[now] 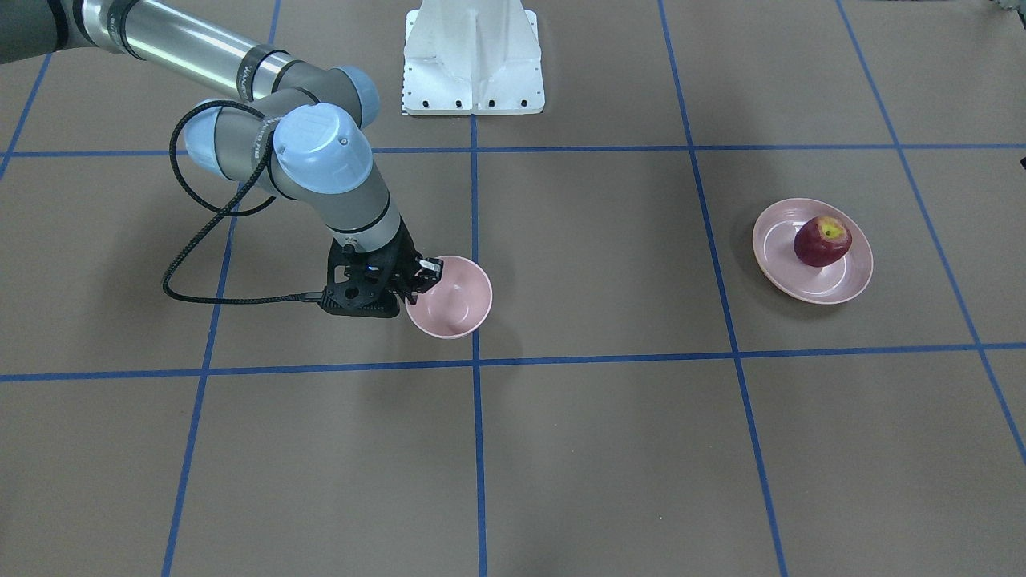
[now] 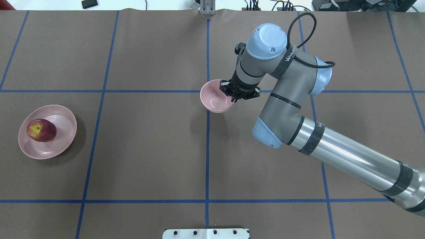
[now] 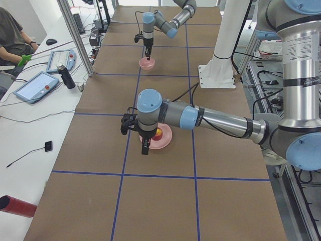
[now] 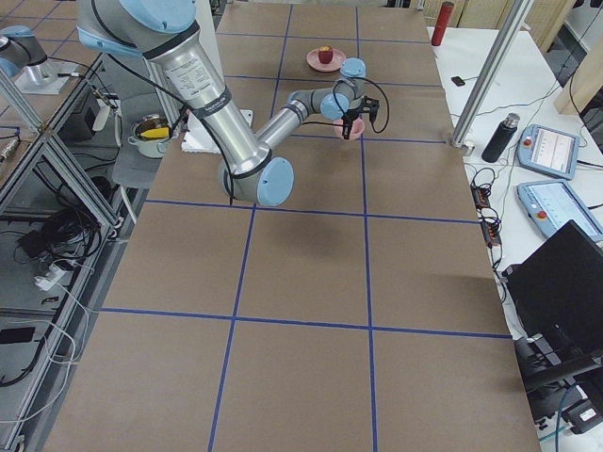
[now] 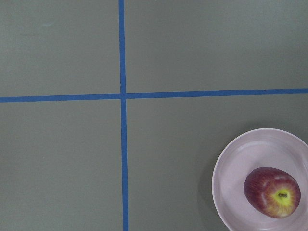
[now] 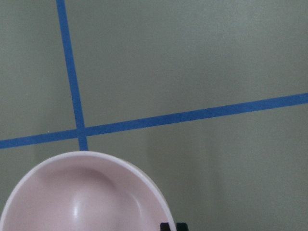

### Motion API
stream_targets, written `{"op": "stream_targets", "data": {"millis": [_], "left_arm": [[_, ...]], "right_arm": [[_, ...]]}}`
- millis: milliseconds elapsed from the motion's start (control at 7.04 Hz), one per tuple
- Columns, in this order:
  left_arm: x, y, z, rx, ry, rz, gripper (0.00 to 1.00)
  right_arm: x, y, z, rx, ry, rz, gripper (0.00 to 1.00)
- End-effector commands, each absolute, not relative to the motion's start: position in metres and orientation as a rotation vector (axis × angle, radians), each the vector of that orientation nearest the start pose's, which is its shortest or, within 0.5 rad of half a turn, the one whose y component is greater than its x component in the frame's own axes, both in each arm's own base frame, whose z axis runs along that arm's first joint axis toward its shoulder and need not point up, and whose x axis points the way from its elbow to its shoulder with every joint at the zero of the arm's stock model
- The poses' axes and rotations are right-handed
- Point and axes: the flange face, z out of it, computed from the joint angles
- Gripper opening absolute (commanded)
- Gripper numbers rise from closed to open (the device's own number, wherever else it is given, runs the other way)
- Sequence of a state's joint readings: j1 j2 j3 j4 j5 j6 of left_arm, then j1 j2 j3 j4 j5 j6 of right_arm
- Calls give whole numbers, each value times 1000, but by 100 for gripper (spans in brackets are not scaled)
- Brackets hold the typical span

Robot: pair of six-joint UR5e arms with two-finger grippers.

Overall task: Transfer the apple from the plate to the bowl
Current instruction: 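Slide the pink bowl with the right gripper to the table centre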

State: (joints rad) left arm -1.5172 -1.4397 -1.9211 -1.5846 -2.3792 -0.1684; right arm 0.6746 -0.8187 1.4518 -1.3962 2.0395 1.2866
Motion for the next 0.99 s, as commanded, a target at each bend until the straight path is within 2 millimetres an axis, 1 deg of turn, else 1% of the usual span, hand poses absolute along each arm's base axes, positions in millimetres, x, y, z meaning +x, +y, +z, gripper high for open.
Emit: {"op": "stream_targets", "data": {"millis": [0, 284, 426, 568, 710, 852], "left_arm": [[-36, -443, 544, 126, 824, -11, 98], [-36, -443, 544, 125, 824, -11, 98], [-34, -443, 544, 122, 824, -6, 98], [-22, -444, 544, 113, 824, 19, 98], [6, -452, 536, 113, 822, 83, 97], [24, -462, 522, 136, 827, 116, 97]], "right_arm": [[-554, -533, 224, -56, -886, 222, 0], [-565, -531, 224, -36, -871, 229, 0], [-569, -528, 229, -30, -888, 218, 0], [-570, -528, 230, -24, -897, 215, 0], [-570, -528, 230, -25, -899, 214, 0], [-570, -527, 230, -27, -899, 219, 6]]}}
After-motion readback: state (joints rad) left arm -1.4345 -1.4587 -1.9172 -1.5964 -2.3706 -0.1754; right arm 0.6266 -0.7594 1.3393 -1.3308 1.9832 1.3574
